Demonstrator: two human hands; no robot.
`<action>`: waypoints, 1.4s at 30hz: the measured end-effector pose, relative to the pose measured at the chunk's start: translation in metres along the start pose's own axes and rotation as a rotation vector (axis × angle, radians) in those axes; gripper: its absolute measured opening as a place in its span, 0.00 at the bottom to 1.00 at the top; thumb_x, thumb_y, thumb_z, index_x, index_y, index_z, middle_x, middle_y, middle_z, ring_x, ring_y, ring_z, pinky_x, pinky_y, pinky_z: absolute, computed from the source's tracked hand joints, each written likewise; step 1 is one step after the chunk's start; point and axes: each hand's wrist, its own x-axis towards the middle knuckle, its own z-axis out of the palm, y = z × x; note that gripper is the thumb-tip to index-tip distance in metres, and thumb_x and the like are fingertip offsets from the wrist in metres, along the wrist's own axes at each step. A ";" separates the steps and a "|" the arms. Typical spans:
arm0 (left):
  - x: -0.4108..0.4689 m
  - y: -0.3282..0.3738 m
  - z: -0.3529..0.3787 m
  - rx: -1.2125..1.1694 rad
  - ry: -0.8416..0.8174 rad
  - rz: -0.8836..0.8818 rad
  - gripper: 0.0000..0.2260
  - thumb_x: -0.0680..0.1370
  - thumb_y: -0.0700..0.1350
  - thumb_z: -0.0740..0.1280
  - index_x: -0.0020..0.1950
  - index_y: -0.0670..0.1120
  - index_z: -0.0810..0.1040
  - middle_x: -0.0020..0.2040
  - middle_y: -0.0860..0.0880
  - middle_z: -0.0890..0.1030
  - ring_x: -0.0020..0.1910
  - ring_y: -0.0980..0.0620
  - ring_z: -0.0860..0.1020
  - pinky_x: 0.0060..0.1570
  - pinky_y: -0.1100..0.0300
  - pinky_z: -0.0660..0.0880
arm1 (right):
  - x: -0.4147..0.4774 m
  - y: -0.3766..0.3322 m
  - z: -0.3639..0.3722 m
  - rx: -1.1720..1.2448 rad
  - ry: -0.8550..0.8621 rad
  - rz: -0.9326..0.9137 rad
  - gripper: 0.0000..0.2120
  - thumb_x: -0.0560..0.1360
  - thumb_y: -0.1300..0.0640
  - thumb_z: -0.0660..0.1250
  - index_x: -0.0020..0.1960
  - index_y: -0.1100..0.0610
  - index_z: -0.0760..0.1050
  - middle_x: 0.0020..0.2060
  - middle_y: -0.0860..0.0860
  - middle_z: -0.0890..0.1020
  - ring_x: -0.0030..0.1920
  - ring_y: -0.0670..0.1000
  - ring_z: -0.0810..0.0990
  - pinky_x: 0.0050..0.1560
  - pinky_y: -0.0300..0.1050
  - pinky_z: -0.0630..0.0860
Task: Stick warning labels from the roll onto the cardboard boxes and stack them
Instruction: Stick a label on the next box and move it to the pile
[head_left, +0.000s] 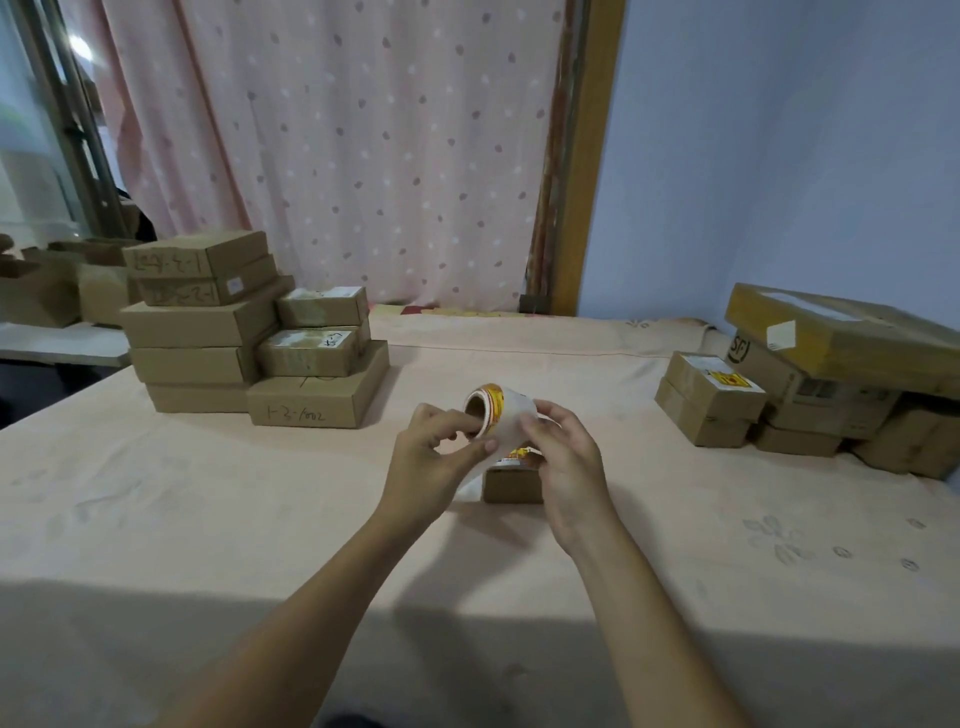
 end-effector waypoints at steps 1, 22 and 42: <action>-0.003 -0.001 0.000 0.004 -0.011 0.007 0.06 0.69 0.46 0.79 0.44 0.50 0.85 0.43 0.51 0.76 0.47 0.55 0.75 0.46 0.67 0.68 | 0.001 0.001 -0.002 -0.003 -0.022 0.010 0.24 0.68 0.51 0.76 0.62 0.56 0.77 0.51 0.54 0.86 0.50 0.52 0.84 0.54 0.51 0.77; -0.006 -0.005 -0.010 -0.002 -0.046 -0.108 0.05 0.74 0.44 0.77 0.49 0.53 0.88 0.45 0.49 0.80 0.49 0.54 0.76 0.48 0.58 0.68 | -0.005 0.007 -0.008 -0.505 0.003 -0.332 0.23 0.69 0.59 0.80 0.59 0.47 0.74 0.54 0.45 0.78 0.48 0.42 0.77 0.48 0.33 0.74; -0.009 -0.016 -0.017 0.337 0.030 0.348 0.03 0.74 0.45 0.75 0.44 0.47 0.83 0.40 0.67 0.76 0.42 0.50 0.72 0.41 0.54 0.70 | -0.002 0.009 0.002 -1.082 0.041 -0.949 0.03 0.76 0.53 0.72 0.48 0.51 0.85 0.48 0.43 0.86 0.52 0.50 0.78 0.54 0.45 0.71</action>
